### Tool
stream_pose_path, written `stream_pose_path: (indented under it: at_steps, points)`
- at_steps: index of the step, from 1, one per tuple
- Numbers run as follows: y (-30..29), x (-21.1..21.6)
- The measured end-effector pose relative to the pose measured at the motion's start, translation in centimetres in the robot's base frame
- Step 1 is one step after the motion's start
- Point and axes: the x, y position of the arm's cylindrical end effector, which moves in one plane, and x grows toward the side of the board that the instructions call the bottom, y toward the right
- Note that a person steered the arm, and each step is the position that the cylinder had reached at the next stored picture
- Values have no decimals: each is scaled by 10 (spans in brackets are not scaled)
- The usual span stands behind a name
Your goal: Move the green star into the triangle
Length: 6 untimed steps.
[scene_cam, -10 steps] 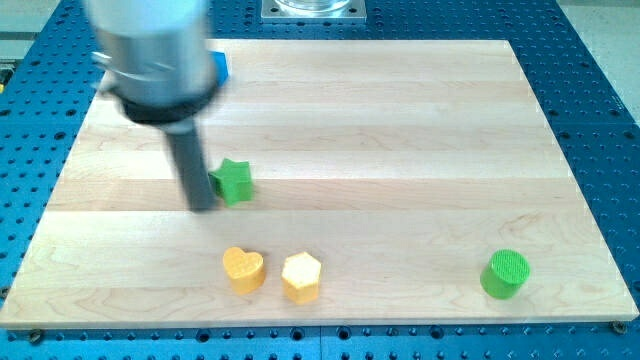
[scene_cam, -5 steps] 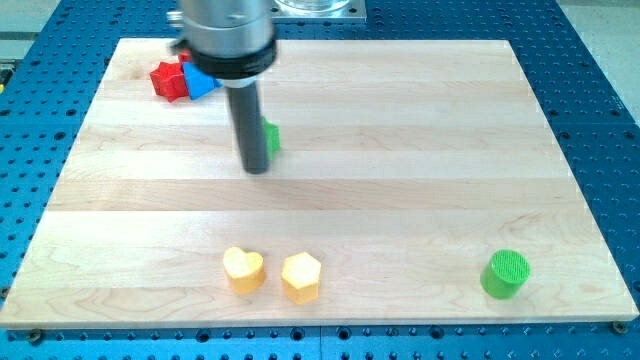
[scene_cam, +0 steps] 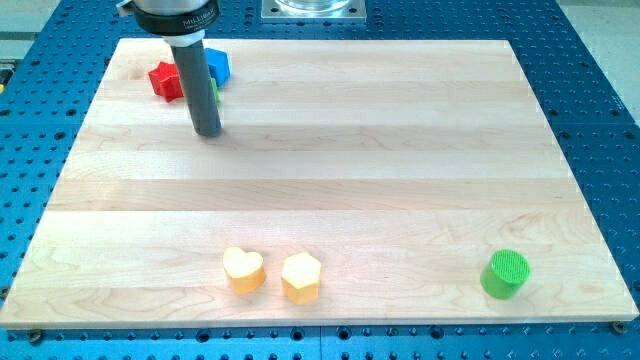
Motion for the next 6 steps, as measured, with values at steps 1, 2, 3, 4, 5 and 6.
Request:
stream_pose_path:
  at_steps: [1,2,3,4,5,6]
  points:
    - [-3,-1]
    - [-3,-1]
    - [-1,0]
    - [23,31]
    - [111,56]
    - [250,92]
